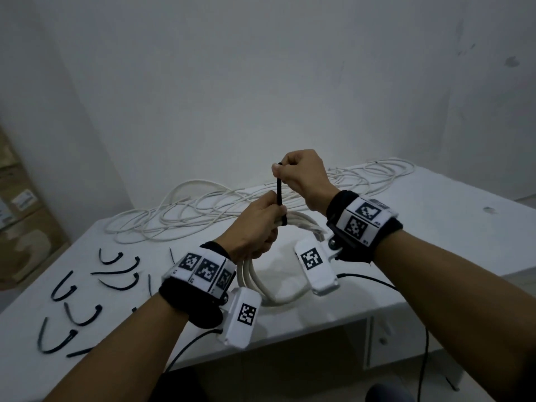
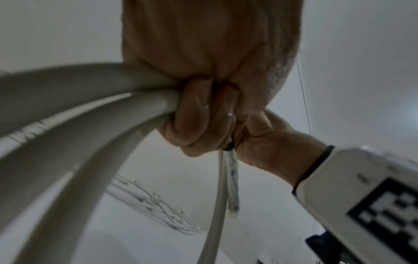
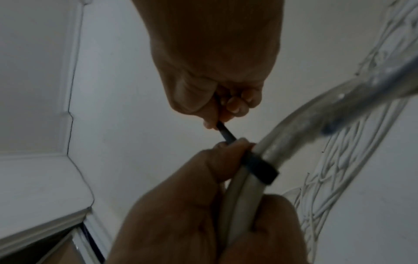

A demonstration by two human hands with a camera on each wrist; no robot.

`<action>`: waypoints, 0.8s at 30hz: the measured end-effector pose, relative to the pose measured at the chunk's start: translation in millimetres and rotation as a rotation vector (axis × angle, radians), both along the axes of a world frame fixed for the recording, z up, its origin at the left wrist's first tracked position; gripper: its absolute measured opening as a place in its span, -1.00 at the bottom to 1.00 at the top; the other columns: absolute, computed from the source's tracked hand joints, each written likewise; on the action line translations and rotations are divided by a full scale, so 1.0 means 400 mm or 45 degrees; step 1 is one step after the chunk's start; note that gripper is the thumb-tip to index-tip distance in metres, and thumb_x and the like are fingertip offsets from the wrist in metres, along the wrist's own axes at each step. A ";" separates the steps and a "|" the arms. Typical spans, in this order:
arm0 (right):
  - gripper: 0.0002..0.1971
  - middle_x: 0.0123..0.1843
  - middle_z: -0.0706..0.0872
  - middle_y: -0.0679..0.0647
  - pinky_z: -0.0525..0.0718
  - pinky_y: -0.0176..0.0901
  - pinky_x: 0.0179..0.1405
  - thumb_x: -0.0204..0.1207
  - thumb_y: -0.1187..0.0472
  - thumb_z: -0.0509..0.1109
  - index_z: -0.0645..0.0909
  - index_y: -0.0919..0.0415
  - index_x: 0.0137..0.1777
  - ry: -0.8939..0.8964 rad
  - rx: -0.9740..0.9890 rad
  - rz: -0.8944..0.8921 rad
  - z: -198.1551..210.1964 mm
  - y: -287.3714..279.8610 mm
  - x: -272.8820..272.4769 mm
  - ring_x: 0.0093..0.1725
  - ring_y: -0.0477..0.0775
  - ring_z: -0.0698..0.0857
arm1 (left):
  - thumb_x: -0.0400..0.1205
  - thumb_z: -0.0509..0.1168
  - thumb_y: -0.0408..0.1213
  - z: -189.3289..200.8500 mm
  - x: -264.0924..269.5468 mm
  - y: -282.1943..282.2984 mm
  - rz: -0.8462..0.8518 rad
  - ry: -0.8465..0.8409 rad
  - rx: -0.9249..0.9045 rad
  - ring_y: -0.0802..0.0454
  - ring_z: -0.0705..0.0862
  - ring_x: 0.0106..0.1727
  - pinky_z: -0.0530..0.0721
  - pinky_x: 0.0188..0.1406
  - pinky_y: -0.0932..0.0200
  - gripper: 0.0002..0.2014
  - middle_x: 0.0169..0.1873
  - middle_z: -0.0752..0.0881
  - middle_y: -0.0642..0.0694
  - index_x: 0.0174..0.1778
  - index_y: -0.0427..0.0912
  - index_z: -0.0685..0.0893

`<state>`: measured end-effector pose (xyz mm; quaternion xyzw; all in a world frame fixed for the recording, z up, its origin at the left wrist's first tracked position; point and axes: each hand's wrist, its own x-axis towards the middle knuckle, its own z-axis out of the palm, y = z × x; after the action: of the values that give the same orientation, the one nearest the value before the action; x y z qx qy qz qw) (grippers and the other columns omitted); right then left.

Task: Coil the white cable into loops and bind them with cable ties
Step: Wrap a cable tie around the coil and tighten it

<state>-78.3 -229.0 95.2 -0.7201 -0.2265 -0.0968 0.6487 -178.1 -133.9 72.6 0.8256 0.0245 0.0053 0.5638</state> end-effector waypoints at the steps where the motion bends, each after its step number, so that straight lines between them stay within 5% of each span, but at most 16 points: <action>1: -0.67 -0.64 0.49 -0.08 0.44 -0.23 -0.47 0.46 0.25 0.46 0.53 0.27 -0.51 0.012 0.071 -0.088 0.014 -0.009 0.016 -0.57 -0.11 0.44 | 0.73 0.07 -0.27 -0.008 -0.004 -0.001 -0.032 0.065 0.003 0.09 0.15 -0.65 0.08 -0.66 0.37 -0.86 -0.59 0.26 -0.01 -0.16 -0.07 0.35; 4: -0.69 -0.51 0.54 0.04 0.41 -0.27 -0.53 0.50 0.15 0.44 0.56 0.16 -0.46 -0.006 0.241 -0.208 0.095 -0.108 0.067 -0.60 -0.14 0.46 | 0.72 0.09 -0.32 -0.034 -0.021 0.010 -0.079 0.135 -0.111 0.13 0.12 -0.66 0.04 -0.64 0.38 -0.88 -0.57 0.21 -0.06 -0.11 -0.05 0.39; 7: -0.72 -0.43 0.59 0.09 0.37 -0.44 -0.62 0.62 0.10 0.34 0.61 0.19 -0.30 -0.144 -0.081 0.016 0.109 -0.184 0.028 -0.63 -0.23 0.50 | 0.73 0.09 -0.26 -0.003 -0.018 0.055 0.014 0.105 -0.142 0.16 0.09 -0.69 0.04 -0.65 0.47 -0.75 -0.59 0.21 -0.05 -0.26 0.03 0.29; 10: -0.66 -0.26 0.75 0.09 0.49 -0.30 -0.46 0.61 -0.10 0.26 0.66 0.18 -0.06 0.012 -0.457 0.300 0.009 -0.192 -0.039 -0.41 -0.13 0.68 | 0.73 0.08 -0.19 0.034 0.000 0.067 0.020 0.141 -0.116 0.15 0.10 -0.69 0.02 -0.64 0.47 -0.75 -0.60 0.23 -0.03 -0.29 0.02 0.31; 13: -0.70 -0.22 0.73 0.05 0.61 -0.27 -0.38 0.61 -0.08 0.27 0.56 0.16 0.07 0.064 -0.650 0.442 -0.086 -0.169 -0.077 -0.36 -0.09 0.69 | 0.72 0.09 -0.16 0.031 0.008 0.047 -0.004 0.165 -0.085 0.13 0.13 -0.71 0.04 -0.66 0.47 -0.75 -0.61 0.26 -0.02 -0.31 -0.01 0.35; 19: -0.72 -0.38 0.50 -0.04 0.38 -0.13 -0.32 0.71 -0.05 0.07 0.41 0.13 -0.10 -0.284 -0.682 0.065 -0.158 -0.140 -0.112 -0.32 0.03 0.48 | 0.71 0.20 -0.14 0.016 0.035 0.020 0.099 0.063 -0.139 0.13 0.13 -0.71 0.07 -0.68 0.48 -0.69 -0.63 0.25 -0.01 -0.34 -0.01 0.30; 24: -0.71 -0.40 0.49 -0.05 0.34 -0.17 -0.36 0.71 -0.05 0.06 0.39 0.13 -0.12 -0.257 -0.666 0.036 -0.166 -0.142 -0.100 -0.34 0.00 0.46 | 0.71 0.21 -0.07 0.012 0.047 0.019 0.092 0.071 -0.130 0.15 0.19 -0.71 0.09 -0.72 0.45 -0.69 -0.62 0.32 0.00 -0.30 -0.05 0.34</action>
<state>-118.2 -285.7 28.7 -0.8466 -0.3173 -0.0970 0.4162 -159.1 -126.1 77.5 0.7941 0.0701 0.0014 0.6038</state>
